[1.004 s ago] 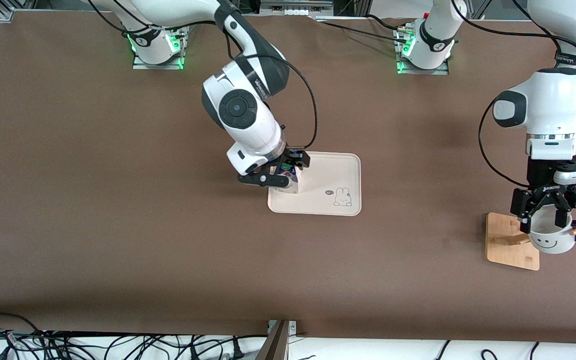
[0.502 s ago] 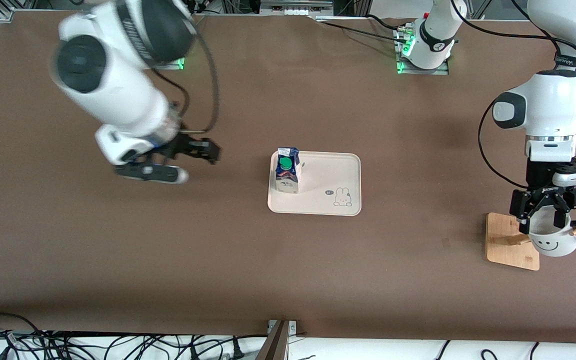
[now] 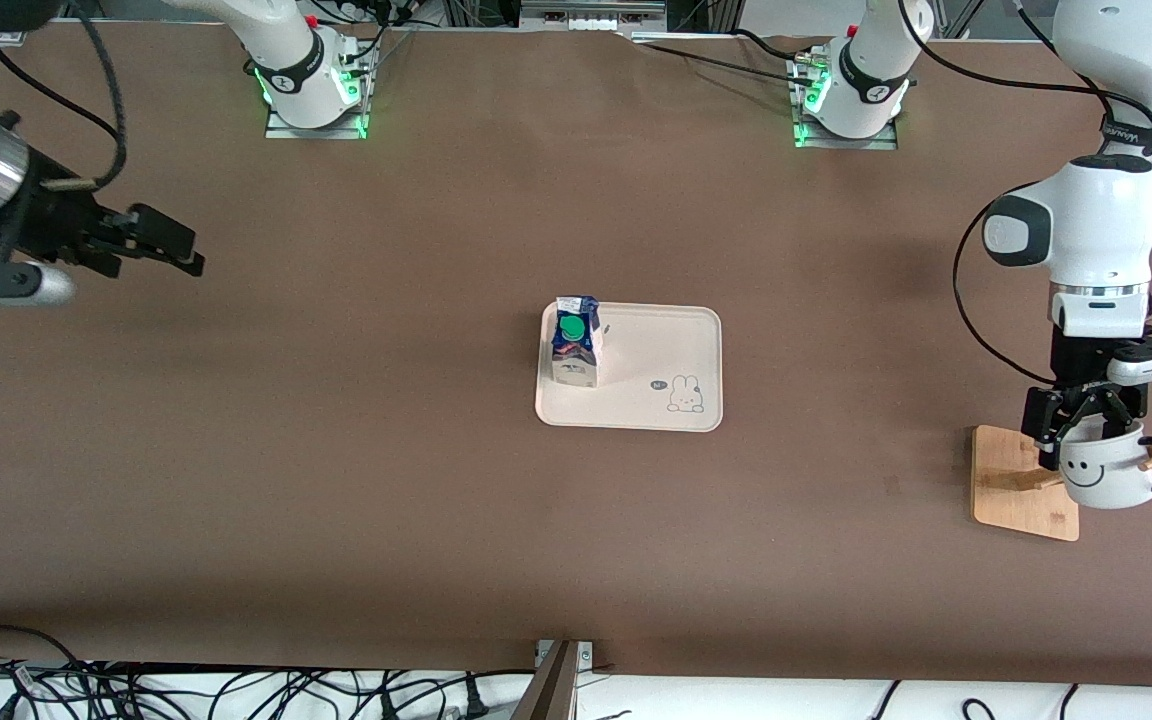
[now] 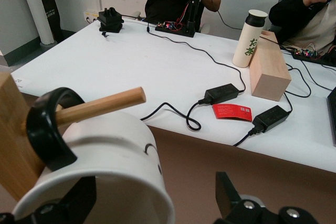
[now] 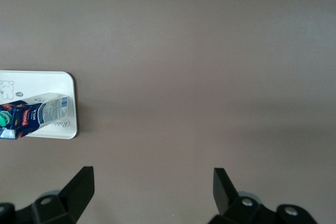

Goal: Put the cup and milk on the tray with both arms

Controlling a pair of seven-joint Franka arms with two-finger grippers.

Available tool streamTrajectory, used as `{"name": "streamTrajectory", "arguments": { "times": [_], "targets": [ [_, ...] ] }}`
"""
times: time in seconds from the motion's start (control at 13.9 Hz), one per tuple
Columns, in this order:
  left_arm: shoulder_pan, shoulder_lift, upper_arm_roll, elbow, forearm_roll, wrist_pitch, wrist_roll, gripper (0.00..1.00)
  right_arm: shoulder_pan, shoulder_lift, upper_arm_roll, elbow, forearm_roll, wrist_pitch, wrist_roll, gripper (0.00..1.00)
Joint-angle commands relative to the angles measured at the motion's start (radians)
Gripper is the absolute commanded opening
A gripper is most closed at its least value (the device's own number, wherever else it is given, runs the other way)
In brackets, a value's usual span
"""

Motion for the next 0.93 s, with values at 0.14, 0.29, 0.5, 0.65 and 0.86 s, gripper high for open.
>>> {"name": "streamTrajectory", "arguments": {
  "times": [0.14, 0.29, 0.5, 0.65, 0.86],
  "targets": [
    [-0.002, 0.002, -0.002, 0.009, -0.055, 0.006, 0.023, 1.00, 0.023, -0.135, -0.002, -0.162, -0.104, 0.053, -0.010, 1.00],
    [-0.003, 0.001, -0.002, 0.004, -0.046, 0.006, 0.025, 0.45, 0.027, -0.181, 0.007, -0.231, -0.151, 0.104, -0.013, 1.00],
    [-0.012, -0.001, -0.003, -0.011, -0.042, 0.006, 0.028, 0.00, 0.034, -0.211, 0.055, -0.343, -0.205, 0.234, -0.013, 1.00],
    [-0.012, -0.002, -0.005, -0.016, -0.042, 0.006, 0.026, 0.00, 0.034, -0.217, 0.067, -0.349, -0.228, 0.228, -0.015, 1.00],
    [-0.014, -0.004, -0.011, -0.016, -0.042, 0.006, 0.025, 0.00, -0.061, -0.212, 0.154, -0.339, -0.248, 0.211, -0.022, 1.00]
  ]
}}
